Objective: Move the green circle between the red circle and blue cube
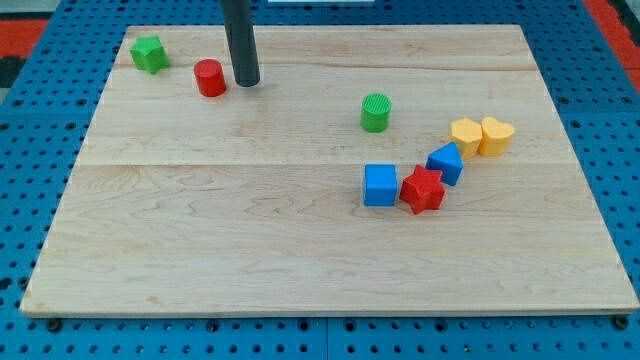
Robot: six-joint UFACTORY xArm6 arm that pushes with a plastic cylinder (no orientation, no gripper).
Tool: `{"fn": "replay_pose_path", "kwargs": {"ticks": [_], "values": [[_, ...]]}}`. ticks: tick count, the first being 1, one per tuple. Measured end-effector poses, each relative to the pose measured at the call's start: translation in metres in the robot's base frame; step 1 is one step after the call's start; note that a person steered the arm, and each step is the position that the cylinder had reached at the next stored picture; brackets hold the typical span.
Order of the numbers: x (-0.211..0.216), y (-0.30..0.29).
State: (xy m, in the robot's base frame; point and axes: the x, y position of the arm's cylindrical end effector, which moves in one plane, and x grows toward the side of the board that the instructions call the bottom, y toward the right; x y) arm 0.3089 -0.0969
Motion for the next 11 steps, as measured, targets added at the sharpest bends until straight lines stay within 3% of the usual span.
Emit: {"fn": "replay_pose_path", "kwargs": {"ticks": [1,2,4,5,6,7,8,9,11], "values": [[0.000,-0.016],[-0.034,-0.081],[-0.029,-0.029],[-0.031,0.026],[-0.040,0.153],[-0.020,0.275],[0.031,0.261],[0.055,0.200],[0.047,0.050]]}}
